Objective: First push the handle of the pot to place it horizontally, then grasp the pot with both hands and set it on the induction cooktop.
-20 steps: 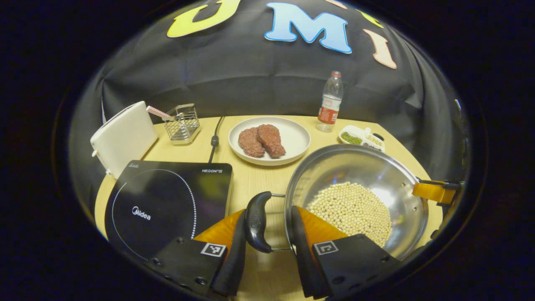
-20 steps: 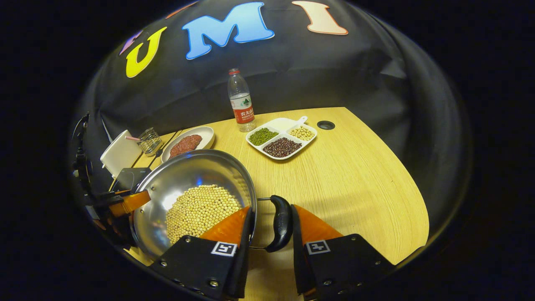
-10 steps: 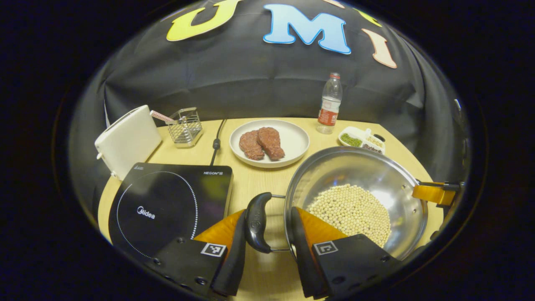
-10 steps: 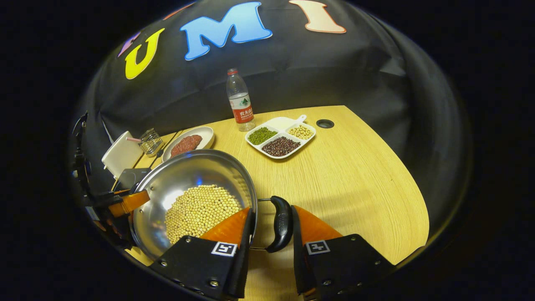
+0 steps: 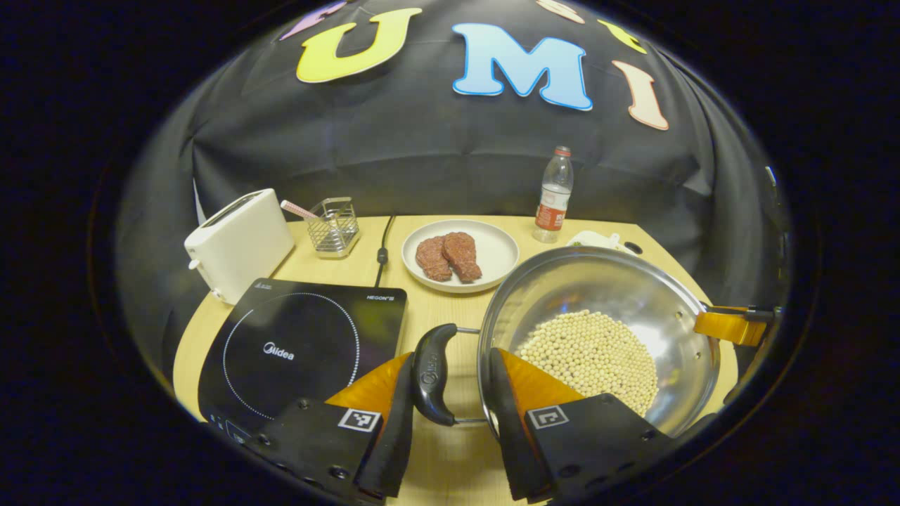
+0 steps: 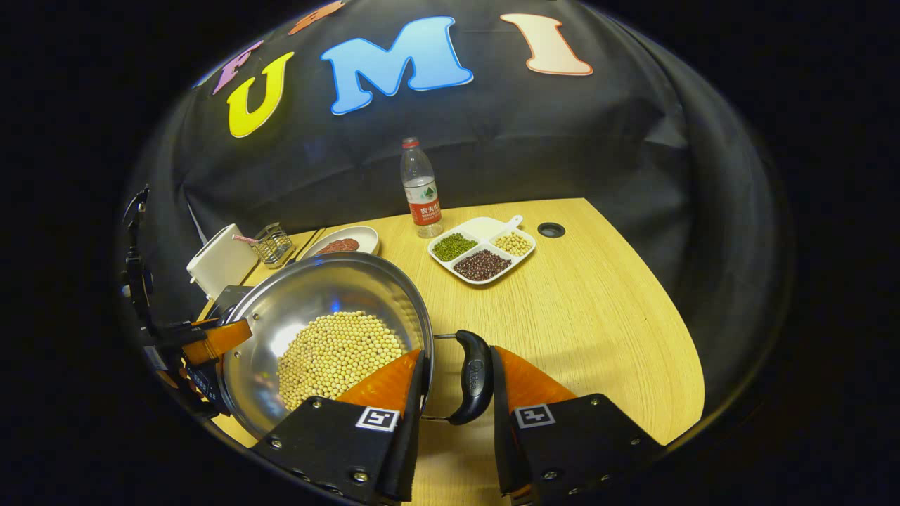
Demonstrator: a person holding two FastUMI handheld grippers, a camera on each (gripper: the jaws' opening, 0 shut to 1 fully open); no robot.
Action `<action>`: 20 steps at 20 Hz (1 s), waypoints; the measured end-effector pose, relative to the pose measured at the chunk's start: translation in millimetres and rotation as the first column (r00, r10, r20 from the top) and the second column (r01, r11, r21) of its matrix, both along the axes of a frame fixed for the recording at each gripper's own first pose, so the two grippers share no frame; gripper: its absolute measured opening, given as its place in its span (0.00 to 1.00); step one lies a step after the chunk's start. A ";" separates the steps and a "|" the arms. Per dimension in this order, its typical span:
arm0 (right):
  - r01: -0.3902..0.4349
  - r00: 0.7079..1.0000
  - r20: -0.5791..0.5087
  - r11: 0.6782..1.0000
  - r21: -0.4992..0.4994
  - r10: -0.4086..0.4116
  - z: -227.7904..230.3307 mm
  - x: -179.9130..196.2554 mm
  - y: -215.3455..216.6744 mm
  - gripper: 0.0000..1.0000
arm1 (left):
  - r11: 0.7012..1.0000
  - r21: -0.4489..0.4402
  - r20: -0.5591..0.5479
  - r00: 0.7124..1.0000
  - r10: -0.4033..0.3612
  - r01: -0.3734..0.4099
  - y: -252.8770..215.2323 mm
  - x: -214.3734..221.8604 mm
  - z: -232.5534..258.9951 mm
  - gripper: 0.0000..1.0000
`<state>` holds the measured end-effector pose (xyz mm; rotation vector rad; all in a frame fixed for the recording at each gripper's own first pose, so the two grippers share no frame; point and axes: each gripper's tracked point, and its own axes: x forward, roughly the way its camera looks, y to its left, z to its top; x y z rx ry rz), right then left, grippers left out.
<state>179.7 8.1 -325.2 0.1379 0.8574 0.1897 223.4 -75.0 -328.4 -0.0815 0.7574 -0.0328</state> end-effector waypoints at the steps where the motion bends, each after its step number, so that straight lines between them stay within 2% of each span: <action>1: -0.004 1.000 0.011 1.000 -0.005 0.004 6.1 0.3 1.5 0.45 | 1.000 -0.004 0.007 1.000 0.003 -0.003 2.0 -1.9 4.4 0.58; 6: 0.008 0.999 0.036 1.000 -0.021 -0.007 24.4 -10.9 18.2 0.45 | 1.000 -0.020 0.031 1.000 0.001 0.000 20.2 -9.4 17.3 0.58; 7: 0.010 0.999 0.034 1.000 -0.026 -0.009 27.2 -14.2 23.6 0.45 | 1.000 -0.021 0.030 1.000 -0.003 0.003 26.2 -11.4 18.0 0.62; 9: 0.011 0.999 0.033 0.999 -0.031 -0.010 30.7 -19.8 37.0 0.45 | 1.000 -0.025 0.034 0.999 -0.006 0.007 41.0 -14.6 19.3 0.58; 11: 0.013 0.999 0.030 0.999 -0.035 -0.012 33.4 -25.3 51.1 0.45 | 0.999 -0.032 0.030 1.000 -0.004 0.005 56.5 -19.0 18.9 0.58; 12: 0.014 0.999 0.030 0.999 -0.036 -0.013 34.3 -26.5 58.4 0.45 | 0.999 -0.035 0.028 1.000 -0.005 0.006 64.2 -20.4 18.2 0.62; 15: 0.020 0.999 0.028 0.999 -0.037 -0.019 36.7 -32.6 79.4 0.45 | 0.999 -0.034 0.027 1.000 -0.009 0.010 86.8 -21.6 18.1 0.62; 16: 0.021 0.999 0.028 0.999 -0.035 -0.020 37.4 -32.7 85.9 0.45 | 0.999 -0.032 0.029 1.000 -0.010 0.011 94.4 -21.7 18.7 0.58; 17: 0.022 0.999 0.028 0.999 -0.033 -0.022 38.1 -33.2 92.4 0.45 | 0.999 -0.032 0.031 0.999 -0.010 0.011 100.9 -21.6 19.5 0.62; 20: 0.022 0.999 0.032 0.999 -0.033 -0.021 40.1 -34.7 108.7 0.45 | 0.999 -0.034 0.031 1.000 -0.005 0.006 118.4 -22.6 19.2 0.62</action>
